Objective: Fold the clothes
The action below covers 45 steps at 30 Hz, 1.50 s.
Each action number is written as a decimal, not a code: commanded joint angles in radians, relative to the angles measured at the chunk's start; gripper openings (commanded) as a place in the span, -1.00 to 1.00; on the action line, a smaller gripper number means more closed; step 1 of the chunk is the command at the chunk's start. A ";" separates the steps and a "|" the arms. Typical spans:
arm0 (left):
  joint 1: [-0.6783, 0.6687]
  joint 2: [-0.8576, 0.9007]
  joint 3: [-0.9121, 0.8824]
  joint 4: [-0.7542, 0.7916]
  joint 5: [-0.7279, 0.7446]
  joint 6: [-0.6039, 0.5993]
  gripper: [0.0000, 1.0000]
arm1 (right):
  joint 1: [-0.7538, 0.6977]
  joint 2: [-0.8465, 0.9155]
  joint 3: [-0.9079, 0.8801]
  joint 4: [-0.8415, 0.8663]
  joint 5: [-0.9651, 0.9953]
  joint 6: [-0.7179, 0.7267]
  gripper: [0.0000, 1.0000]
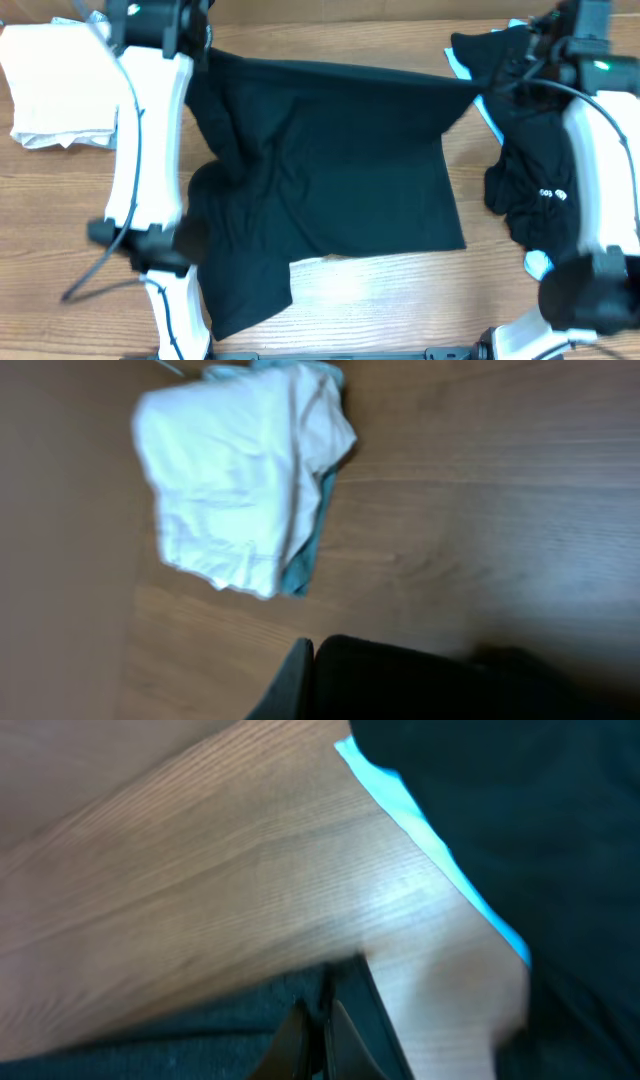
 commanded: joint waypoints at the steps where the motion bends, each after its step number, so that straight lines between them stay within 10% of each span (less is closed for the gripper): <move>1: 0.084 0.150 0.005 0.151 -0.095 -0.013 -0.92 | -0.009 0.101 -0.010 0.115 0.122 0.003 -0.92; 10: 0.087 0.328 0.005 0.589 0.036 -0.013 -0.83 | 0.052 0.298 -0.010 0.450 0.106 0.029 -0.92; 14: 0.087 0.344 0.005 0.707 0.133 -0.013 -0.14 | 0.092 0.338 -0.010 0.623 0.104 0.029 -0.71; 18: 0.087 0.344 0.005 0.756 0.166 -0.012 1.00 | 0.116 0.345 -0.009 0.772 0.115 0.029 1.00; 27: 0.087 0.234 0.034 0.399 0.190 0.017 1.00 | 0.077 0.188 0.010 0.502 -0.077 0.029 1.00; 36: 0.085 -0.021 0.034 0.016 0.534 0.016 1.00 | 0.061 -0.134 0.010 -0.108 -0.140 0.026 1.00; 45: 0.085 -0.122 -0.005 -0.146 0.562 0.013 1.00 | 0.063 -0.134 -0.130 -0.232 -0.140 0.029 1.00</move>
